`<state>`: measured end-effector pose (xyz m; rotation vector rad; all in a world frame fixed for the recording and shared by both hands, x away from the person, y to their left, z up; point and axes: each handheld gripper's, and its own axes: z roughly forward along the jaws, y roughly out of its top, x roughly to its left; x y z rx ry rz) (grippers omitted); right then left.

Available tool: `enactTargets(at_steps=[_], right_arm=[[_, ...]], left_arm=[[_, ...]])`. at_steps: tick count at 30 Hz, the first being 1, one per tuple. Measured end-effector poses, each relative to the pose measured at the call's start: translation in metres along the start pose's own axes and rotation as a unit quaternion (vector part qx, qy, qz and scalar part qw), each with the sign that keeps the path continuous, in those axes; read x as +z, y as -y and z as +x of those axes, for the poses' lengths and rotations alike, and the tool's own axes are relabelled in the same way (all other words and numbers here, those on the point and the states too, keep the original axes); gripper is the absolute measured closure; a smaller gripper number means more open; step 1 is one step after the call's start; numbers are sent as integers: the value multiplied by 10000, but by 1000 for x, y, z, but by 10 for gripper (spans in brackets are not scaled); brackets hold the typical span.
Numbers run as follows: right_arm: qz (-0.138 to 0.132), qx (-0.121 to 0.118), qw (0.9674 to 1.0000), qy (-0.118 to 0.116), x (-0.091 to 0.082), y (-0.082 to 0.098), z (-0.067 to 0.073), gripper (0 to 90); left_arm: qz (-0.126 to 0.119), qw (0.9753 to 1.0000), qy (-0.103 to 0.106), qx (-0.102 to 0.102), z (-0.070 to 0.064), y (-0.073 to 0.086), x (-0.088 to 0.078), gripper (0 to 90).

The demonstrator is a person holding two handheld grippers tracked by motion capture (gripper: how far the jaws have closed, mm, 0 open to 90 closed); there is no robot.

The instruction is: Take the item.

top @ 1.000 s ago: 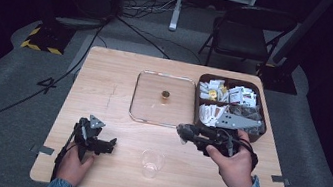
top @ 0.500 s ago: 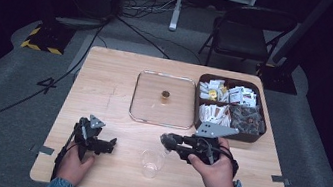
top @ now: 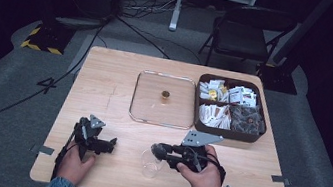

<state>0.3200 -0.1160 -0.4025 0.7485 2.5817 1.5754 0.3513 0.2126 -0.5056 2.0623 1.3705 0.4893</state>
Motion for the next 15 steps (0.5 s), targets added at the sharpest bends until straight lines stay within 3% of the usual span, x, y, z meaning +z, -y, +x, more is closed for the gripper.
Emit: enactTargets(at_steps=[11, 15], right_arm=[[240, -93, 9996, -117, 13, 9, 5, 711], [169, -241, 9995, -150, 16, 10, 7, 571]], left_arm=[[10, 10000, -8, -5, 0, 0, 0, 3], [3, 10000, 0, -10, 0, 0, 0, 3]])
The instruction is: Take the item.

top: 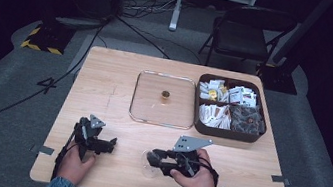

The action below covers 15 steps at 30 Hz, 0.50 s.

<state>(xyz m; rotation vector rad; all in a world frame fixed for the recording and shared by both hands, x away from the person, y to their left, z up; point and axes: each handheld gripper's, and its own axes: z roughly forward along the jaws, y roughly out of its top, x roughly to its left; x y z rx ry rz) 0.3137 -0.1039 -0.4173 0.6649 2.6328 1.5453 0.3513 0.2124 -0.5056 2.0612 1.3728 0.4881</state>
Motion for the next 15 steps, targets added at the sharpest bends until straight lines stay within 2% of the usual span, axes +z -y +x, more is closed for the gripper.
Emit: enactTargets(at_steps=[1, 4, 15], right_arm=[[-55, -74, 9999, 53, 0, -1, 1, 540], [-185, -96, 9998, 78, -3, -3, 1, 495], [-314, -106, 9988, 360, -20, -12, -9, 398]], left_arm=[[0, 10000, 0, 0, 0, 0, 0, 3], [0, 10000, 0, -2, 0, 0, 0, 3], [0, 10000, -1, -2, 0, 0, 0, 3]])
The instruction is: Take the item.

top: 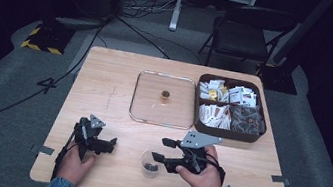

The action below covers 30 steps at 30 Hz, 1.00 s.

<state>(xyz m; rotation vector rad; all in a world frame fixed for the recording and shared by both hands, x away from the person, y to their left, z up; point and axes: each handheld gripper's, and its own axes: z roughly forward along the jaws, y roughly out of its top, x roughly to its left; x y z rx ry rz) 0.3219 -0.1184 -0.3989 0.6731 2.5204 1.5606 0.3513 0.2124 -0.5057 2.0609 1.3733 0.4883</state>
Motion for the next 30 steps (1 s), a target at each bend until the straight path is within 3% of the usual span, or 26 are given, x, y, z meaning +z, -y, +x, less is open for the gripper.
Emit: enactTargets(at_steps=[14, 20, 24, 30], right_arm=[[-100, -15, 9994, 346, -29, -14, -15, 390], [-176, 138, 9988, 426, -41, -8, -22, 393], [-186, 141, 9979, 602, -49, -4, -28, 389], [-49, 123, 9966, 808, -60, 3, -38, 359]], left_arm=[[-4, 10000, -14, -1, 0, 0, 0, 3], [5, 10000, -12, 28, 0, 1, -1, 3], [4, 10000, -11, 28, 0, 1, -1, 3], [4, 10000, -11, 26, 0, 1, -1, 3]])
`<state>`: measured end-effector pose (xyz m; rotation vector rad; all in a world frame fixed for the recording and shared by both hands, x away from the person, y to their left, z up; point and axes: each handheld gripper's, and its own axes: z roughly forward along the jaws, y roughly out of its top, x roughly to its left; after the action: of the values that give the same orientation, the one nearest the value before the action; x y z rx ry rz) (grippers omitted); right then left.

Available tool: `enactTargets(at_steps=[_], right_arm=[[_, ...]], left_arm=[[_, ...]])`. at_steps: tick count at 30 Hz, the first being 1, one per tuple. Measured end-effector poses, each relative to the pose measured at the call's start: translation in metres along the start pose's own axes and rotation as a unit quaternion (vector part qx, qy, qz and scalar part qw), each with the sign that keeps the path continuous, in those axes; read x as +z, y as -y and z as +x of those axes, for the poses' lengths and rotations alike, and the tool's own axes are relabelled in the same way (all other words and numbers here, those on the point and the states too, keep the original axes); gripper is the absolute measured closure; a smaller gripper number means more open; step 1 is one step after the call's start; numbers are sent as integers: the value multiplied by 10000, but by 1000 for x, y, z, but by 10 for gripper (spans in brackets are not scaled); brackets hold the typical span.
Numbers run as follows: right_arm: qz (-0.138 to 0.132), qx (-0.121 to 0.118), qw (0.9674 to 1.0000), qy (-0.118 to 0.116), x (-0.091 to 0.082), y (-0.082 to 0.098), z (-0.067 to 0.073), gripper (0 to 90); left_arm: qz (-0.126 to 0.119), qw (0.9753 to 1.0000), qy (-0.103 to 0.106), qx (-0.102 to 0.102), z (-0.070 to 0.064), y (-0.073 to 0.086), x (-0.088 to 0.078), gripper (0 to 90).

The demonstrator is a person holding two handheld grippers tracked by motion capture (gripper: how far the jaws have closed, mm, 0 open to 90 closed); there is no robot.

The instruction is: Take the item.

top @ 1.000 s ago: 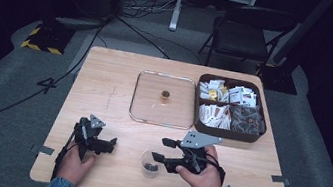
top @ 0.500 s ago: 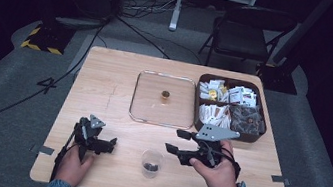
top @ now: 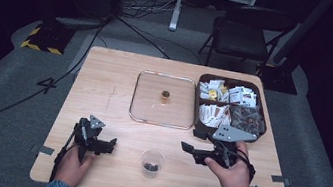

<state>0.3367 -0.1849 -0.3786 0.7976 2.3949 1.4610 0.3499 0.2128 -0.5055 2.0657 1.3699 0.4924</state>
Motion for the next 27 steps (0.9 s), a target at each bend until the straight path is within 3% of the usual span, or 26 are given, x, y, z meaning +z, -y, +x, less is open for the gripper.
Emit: enactTargets(at_steps=[5, 11, 27], right_arm=[[160, 95, 9992, 342, -10, 16, -20, 303], [204, 344, 9974, 592, -16, 34, -42, 256], [661, 622, 9915, 930, -7, 82, -81, 198]], left_arm=[[3, 10000, -4, 12, 0, 0, 0, 3], [2, 10000, -4, 12, 0, 0, 0, 3], [2, 10000, 1, 6, 0, 0, 0, 3]])
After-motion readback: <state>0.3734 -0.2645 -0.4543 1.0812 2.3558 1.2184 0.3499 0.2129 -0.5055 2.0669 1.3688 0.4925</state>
